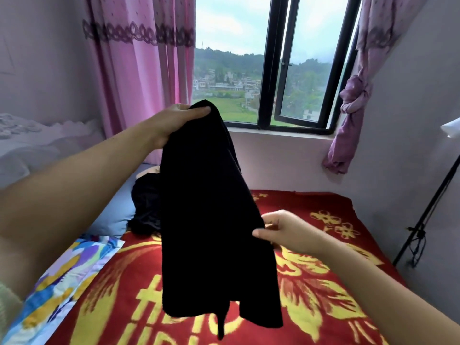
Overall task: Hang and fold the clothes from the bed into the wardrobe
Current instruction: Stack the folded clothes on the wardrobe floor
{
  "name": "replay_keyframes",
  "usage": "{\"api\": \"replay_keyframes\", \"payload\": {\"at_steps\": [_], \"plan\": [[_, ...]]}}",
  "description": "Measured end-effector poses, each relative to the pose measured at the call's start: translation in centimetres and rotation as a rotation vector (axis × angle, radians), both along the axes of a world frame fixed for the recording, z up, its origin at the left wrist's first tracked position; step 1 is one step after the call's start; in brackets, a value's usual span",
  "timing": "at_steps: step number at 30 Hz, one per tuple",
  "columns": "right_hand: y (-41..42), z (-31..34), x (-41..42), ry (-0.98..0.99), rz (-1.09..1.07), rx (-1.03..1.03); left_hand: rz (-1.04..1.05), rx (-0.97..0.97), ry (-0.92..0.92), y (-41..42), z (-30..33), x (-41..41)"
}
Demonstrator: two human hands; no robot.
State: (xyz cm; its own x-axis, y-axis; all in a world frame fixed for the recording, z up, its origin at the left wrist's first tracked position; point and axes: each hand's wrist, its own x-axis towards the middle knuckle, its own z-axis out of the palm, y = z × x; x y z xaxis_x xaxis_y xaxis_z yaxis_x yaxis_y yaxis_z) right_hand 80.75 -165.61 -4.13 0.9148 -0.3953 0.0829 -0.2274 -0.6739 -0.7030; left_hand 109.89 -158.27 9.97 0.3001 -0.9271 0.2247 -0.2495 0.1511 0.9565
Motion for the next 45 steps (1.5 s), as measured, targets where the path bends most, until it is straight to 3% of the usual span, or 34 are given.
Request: {"api": "replay_keyframes", "payload": {"at_steps": [3, 8, 10, 14, 17, 27, 32, 36, 40, 45], "plan": [[1.4, -1.7, 2.1, 0.164, 0.040, -0.100, -0.106, 0.039, -0.133, -0.3, 0.8, -1.5], [2.2, -0.7, 3.5, 0.415, 0.205, -0.044, -0.184, 0.067, -0.187, 0.0, 1.7, -2.2], [2.2, 0.8, 3.3, 0.298, 0.184, 0.118, -0.198, 0.078, -0.203, 0.2, 1.8, -1.8], [2.4, 2.8, 4.5, -0.293, -0.048, 0.298, -0.235, 0.123, -0.209, 0.4, 1.3, -1.4], [3.4, 2.8, 5.8, -0.435, 0.059, 0.362, -0.242, 0.129, -0.200, 0.0, 0.8, -1.6], [2.2, -3.7, 2.6, -0.104, 0.075, 0.594, -0.260, 0.142, -0.138, 0.6, 0.8, -1.2], [1.1, -4.6, 0.6, 0.029, 0.043, 0.391, -0.264, 0.201, -0.152, 1.1, 1.2, -2.3], [2.4, -4.6, 3.4, 0.114, 0.118, 0.228, -0.475, 0.275, -0.264, 1.4, 1.1, -5.1], [3.1, -4.8, 5.5, 0.079, 0.145, 0.233, -0.431, 0.284, -0.305, 1.7, 1.9, -5.6], [-0.1, -4.4, 2.4, -0.010, -0.080, 0.292, -0.283, 0.243, -0.190, 3.7, 1.7, -0.9]]}}
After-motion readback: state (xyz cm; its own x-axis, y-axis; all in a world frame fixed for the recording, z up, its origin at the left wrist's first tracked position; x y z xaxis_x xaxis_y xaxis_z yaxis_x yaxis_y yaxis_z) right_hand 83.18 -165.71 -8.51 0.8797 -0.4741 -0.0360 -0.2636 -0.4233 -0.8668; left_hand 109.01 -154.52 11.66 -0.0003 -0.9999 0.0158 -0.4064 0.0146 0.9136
